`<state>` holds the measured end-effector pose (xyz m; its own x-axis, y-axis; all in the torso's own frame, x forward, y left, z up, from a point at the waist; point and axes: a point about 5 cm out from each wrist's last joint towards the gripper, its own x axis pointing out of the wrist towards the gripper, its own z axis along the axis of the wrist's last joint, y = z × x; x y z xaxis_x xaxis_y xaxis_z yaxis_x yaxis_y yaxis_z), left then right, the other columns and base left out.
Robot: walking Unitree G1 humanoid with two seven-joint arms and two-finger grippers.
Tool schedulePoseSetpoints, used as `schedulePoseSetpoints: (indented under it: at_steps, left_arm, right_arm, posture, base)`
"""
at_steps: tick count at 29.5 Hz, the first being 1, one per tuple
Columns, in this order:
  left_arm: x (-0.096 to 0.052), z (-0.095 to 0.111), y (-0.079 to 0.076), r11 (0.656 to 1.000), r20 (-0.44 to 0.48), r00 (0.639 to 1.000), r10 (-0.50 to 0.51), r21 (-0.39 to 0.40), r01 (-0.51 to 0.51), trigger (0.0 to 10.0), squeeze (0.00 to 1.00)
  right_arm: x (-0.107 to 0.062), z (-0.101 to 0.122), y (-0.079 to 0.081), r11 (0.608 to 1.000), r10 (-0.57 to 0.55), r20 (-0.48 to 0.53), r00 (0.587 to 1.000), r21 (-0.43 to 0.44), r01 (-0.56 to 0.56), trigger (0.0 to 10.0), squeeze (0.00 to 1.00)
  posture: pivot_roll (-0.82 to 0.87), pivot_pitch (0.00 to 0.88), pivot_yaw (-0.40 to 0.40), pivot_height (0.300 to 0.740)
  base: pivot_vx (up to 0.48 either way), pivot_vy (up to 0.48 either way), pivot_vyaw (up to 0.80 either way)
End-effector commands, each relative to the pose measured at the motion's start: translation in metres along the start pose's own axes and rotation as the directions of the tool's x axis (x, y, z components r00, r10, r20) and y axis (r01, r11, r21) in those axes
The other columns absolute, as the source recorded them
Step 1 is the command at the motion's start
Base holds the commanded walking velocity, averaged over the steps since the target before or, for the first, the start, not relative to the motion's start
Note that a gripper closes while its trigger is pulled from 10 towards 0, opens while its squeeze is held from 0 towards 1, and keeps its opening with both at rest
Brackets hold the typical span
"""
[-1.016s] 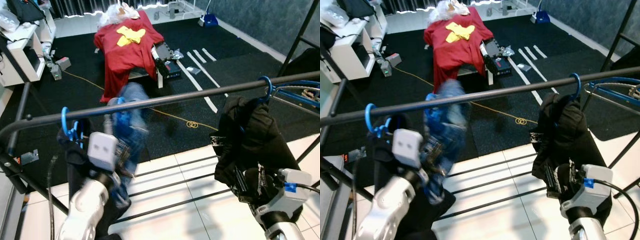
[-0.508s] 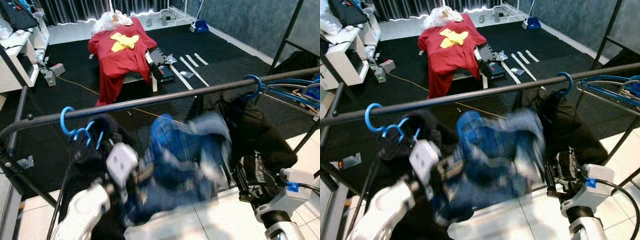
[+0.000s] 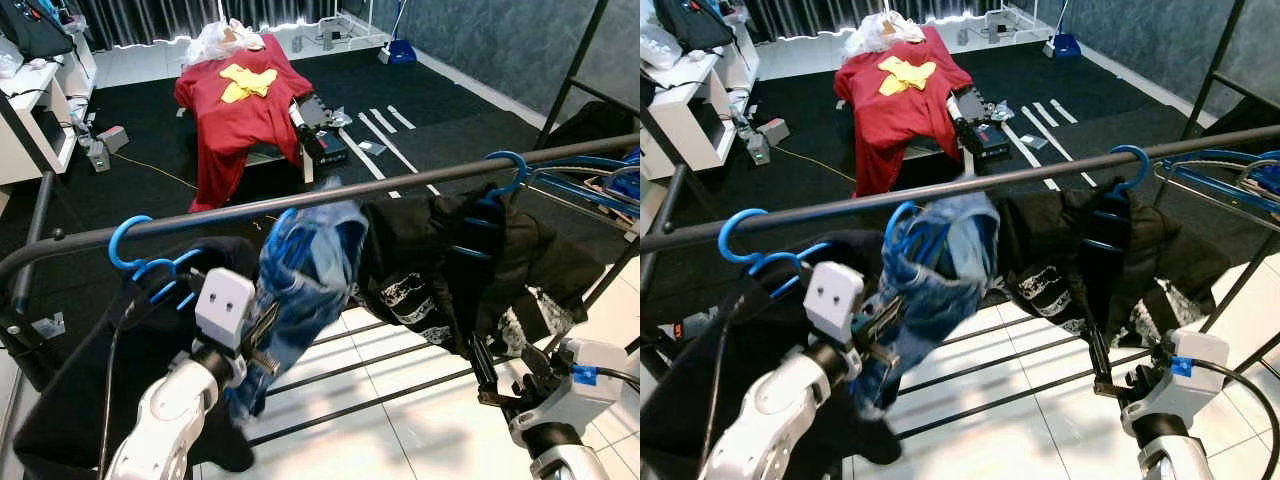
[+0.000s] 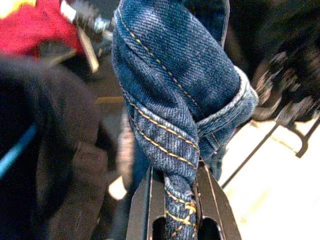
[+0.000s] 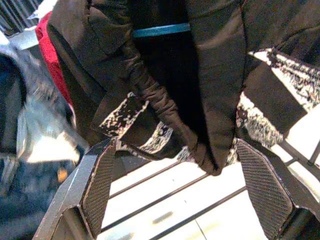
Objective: Hang hanger
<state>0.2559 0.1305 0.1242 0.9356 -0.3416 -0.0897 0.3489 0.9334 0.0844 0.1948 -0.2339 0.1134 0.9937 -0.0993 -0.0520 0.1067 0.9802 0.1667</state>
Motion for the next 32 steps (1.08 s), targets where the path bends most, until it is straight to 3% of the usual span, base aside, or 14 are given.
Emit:
schedulePoseSetpoints:
  at_steps: [1, 6, 8, 9, 10, 12, 13, 14, 15, 17, 22, 29, 31, 32]
  left_arm:
    - [-0.001, 0.007, 0.008, 0.999, 0.027, 0.998, 0.049, 0.008, -0.050, 10.0, 0.00]
    - [0.002, 0.008, 0.008, 0.993, 0.019, 0.994, 0.106, -0.057, -0.104, 10.0, 0.00]
    - [0.003, 0.014, 0.004, 0.994, 0.056, 0.995, 0.086, -0.077, -0.082, 10.0, 0.00]
    - [0.003, 0.030, -0.008, 0.996, 0.155, 0.988, -0.010, -0.086, 0.024, 10.0, 0.00]
    - [0.003, 0.030, -0.008, 0.996, 0.155, 0.988, -0.010, -0.086, 0.024, 10.0, 0.00]
    - [-0.005, 0.050, -0.034, 0.955, 0.283, 0.919, -0.276, -0.031, 0.297, 10.0, 0.00]
    - [-0.005, 0.050, -0.034, 0.955, 0.283, 0.919, -0.276, -0.031, 0.297, 10.0, 0.00]
    - [-0.010, 0.053, -0.043, 0.921, 0.297, 0.879, -0.373, 0.006, 0.389, 10.0, 0.00]
    - [-0.010, 0.053, -0.043, 0.921, 0.297, 0.879, -0.373, 0.006, 0.389, 10.0, 0.00]
    - [-0.020, 0.048, -0.054, 0.846, 0.255, 0.808, -0.530, 0.091, 0.526, 10.0, 0.00]
    - [-0.027, 0.047, -0.061, 0.783, 0.232, 0.750, -0.619, 0.113, 0.611, 10.0, 0.00]
    - [-0.020, 0.048, -0.054, 0.824, 0.237, 0.792, -0.563, 0.083, 0.561, 10.0, 0.00]
    - [-0.010, 0.054, -0.040, 0.901, 0.277, 0.865, -0.418, 0.007, 0.433, 10.0, 0.00]
    - [-0.010, 0.054, -0.040, 0.901, 0.277, 0.865, -0.418, 0.007, 0.433, 10.0, 0.00]
  right_arm:
    - [-0.002, -0.004, -0.001, 1.000, -0.004, -0.023, 1.000, 0.020, 0.005, 10.0, 0.00]
    - [-0.002, -0.004, -0.001, 1.000, -0.006, -0.024, 1.000, 0.024, 0.006, 10.0, 0.00]
    - [-0.002, -0.004, -0.001, 1.000, -0.006, -0.024, 1.000, 0.025, 0.006, 10.0, 0.00]
    - [-0.002, -0.004, -0.001, 1.000, -0.005, -0.024, 1.000, 0.027, 0.006, 10.0, 0.00]
    - [-0.002, -0.004, -0.001, 1.000, -0.005, -0.024, 1.000, 0.027, 0.006, 10.0, 0.00]
    - [-0.001, -0.004, -0.001, 0.999, -0.005, -0.025, 1.000, 0.033, 0.006, 10.0, 0.00]
    - [-0.001, -0.004, -0.001, 0.999, -0.005, -0.025, 1.000, 0.033, 0.006, 10.0, 0.00]
    - [-0.001, -0.004, -0.001, 0.999, -0.005, -0.026, 1.000, 0.035, 0.006, 10.0, 0.00]
    - [-0.001, -0.004, -0.001, 0.999, -0.005, -0.026, 1.000, 0.035, 0.006, 10.0, 0.00]
    - [-0.001, -0.004, -0.001, 0.999, -0.006, -0.025, 1.000, 0.038, 0.006, 10.0, 0.00]
    - [-0.002, -0.004, -0.001, 0.999, -0.008, -0.025, 1.000, 0.040, 0.009, 10.0, 0.00]
    - [-0.002, -0.004, -0.001, 0.999, -0.008, -0.025, 1.000, 0.042, 0.009, 10.0, 0.00]
    - [-0.002, -0.004, -0.001, 0.999, -0.007, -0.026, 1.000, 0.043, 0.008, 10.0, 0.00]
    - [-0.002, -0.004, -0.001, 0.999, -0.007, -0.026, 1.000, 0.043, 0.008, 10.0, 0.00]
  posture:
    - [-0.03, 0.110, 0.060, 0.740]
    - [-0.03, 0.108, 0.059, 0.740]
    - [-0.03, 0.109, 0.058, 0.740]
    - [-0.03, 0.109, 0.057, 0.740]
    - [-0.03, 0.109, 0.057, 0.740]
    - [-0.03, 0.108, 0.057, 0.740]
    - [-0.03, 0.108, 0.057, 0.740]
    - [-0.03, 0.108, 0.057, 0.740]
    - [-0.03, 0.108, 0.057, 0.740]
    - [-0.03, 0.108, 0.059, 0.740]
    - [-0.03, 0.109, 0.060, 0.740]
    - [-0.03, 0.109, 0.059, 0.740]
    - [-0.03, 0.110, 0.059, 0.740]
    - [-0.03, 0.110, 0.059, 0.740]
  base:
    - [0.000, 0.000, 0.00]
    - [0.000, 0.000, 0.00]
    - [0.000, 0.000, 0.00]
    - [0.000, 0.000, 0.00]
    - [0.000, 0.000, 0.00]
    - [0.000, 0.000, 0.00]
    - [0.000, 0.000, 0.00]
    - [0.000, 0.000, 0.00]
    - [0.000, 0.000, 0.00]
    - [0.000, 0.000, 0.00]
    - [0.000, 0.000, 0.00]
    - [0.000, 0.000, 0.00]
    - [0.000, 0.000, 0.00]
    - [0.000, 0.000, 0.00]
